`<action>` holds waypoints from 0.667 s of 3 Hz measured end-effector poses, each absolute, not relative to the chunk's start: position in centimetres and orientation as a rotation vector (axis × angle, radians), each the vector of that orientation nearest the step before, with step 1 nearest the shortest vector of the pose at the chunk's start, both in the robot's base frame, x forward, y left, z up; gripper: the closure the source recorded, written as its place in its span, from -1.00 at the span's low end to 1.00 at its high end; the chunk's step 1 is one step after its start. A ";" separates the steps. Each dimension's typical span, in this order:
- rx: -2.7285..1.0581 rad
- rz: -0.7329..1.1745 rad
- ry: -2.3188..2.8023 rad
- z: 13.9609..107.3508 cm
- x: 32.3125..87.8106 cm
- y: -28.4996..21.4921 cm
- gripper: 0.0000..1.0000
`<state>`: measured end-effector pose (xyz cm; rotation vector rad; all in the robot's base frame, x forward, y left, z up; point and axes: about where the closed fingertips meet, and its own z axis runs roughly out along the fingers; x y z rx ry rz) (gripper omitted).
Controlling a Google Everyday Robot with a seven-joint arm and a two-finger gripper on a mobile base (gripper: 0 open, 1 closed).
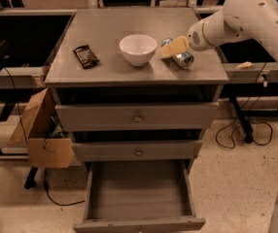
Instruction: Place redbull can into bottom drawer
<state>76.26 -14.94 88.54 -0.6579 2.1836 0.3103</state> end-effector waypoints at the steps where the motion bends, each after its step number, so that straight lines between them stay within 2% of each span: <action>1: -0.649 0.319 2.185 88.4 76.3 -14.9 -1.00; 2: -0.572 0.296 2.191 87.4 77.1 -15.5 -1.00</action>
Offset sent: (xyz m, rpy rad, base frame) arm 0.0211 -0.0210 -0.0229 0.0423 -0.0227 -0.1789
